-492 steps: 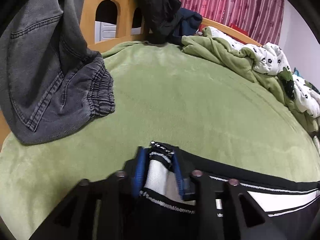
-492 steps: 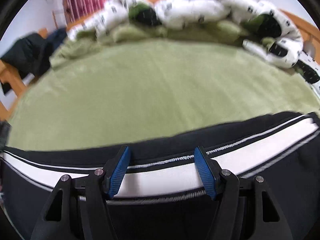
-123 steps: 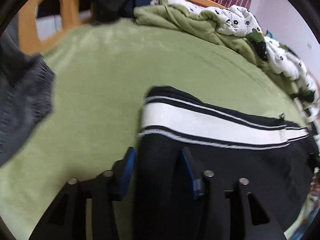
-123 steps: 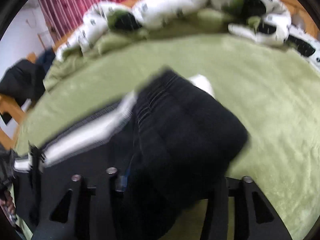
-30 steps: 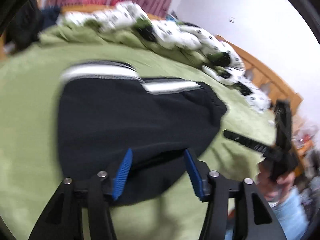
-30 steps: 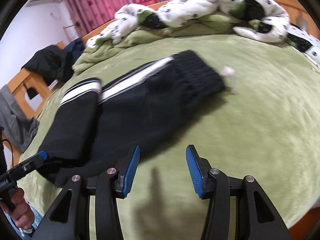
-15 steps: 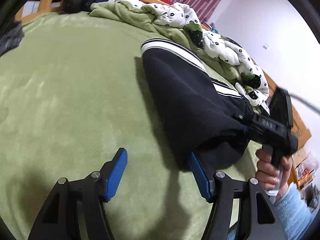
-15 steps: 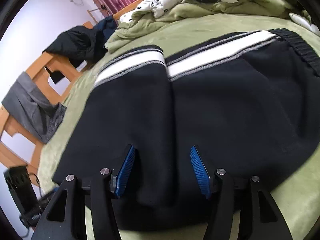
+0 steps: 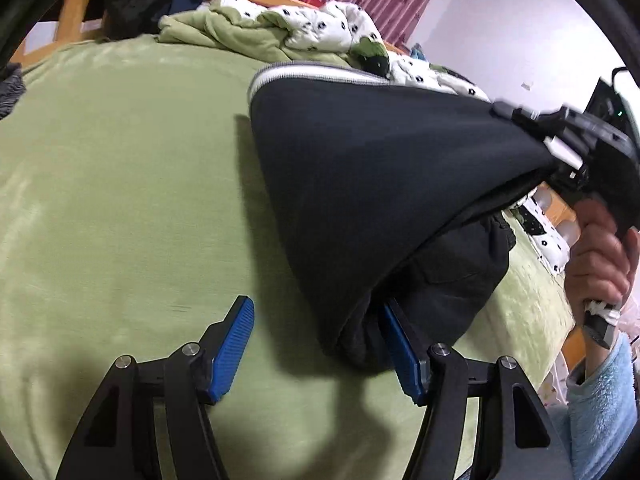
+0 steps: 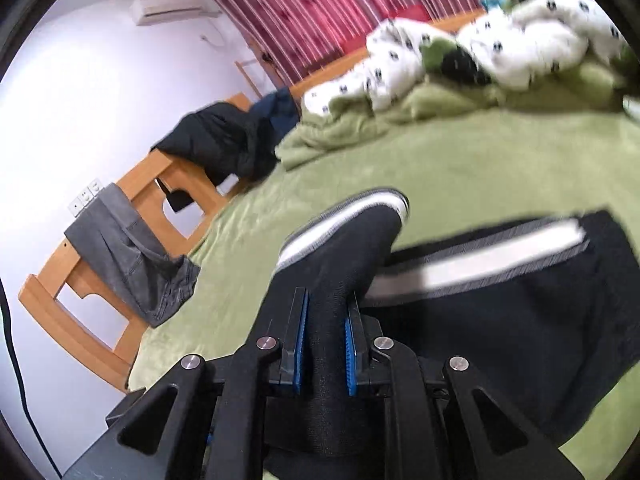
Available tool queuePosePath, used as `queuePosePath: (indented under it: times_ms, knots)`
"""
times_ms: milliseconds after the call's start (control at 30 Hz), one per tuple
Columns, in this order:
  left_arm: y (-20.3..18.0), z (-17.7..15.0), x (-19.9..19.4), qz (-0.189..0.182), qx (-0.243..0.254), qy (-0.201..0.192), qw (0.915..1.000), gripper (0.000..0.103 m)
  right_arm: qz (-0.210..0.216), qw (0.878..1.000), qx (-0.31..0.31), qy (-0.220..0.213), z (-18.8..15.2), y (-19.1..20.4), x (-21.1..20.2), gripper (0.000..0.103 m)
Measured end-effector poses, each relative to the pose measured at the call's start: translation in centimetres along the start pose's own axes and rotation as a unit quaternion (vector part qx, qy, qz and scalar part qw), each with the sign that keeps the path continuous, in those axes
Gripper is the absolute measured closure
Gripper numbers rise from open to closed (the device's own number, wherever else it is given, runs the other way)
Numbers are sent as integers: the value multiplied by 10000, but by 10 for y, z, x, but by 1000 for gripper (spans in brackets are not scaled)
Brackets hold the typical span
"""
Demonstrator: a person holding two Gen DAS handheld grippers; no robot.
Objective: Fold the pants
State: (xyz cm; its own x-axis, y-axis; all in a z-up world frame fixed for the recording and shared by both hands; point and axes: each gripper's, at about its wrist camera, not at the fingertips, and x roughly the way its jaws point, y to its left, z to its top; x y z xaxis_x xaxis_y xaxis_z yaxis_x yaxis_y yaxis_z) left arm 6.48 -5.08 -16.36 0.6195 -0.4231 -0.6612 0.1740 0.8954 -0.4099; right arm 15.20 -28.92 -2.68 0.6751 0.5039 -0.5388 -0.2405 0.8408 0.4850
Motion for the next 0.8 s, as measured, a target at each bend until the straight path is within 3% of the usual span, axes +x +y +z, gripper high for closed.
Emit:
queuePosePath:
  times_ms: [100,167,300,533,700,800]
  knots:
    - [-23,1,17,324,98,-33,9994,41,39,9999,-41,-102,10,-10,-12,88]
    - [-26,0,18,480,-107,-170,9986,41,35,9999,-57,-146,14,-17,-21,88]
    - [-31,4,23,527,-406,-215,9976,42,30,9991,-112,-402,17,-33,-47,88]
    - [-57,-2,23,236,45,57,9997,39,-625,9944,-166,-836,25,-93,-89,88]
    - [-80,-12,21,-69,730,306,9968,39,-1364,9885,192,-621,7,-160,-88,88]
    - [-86,-15,15,84,1010,191,9947,39,-1667,9843,565,-141,-12,-201,-68,87]
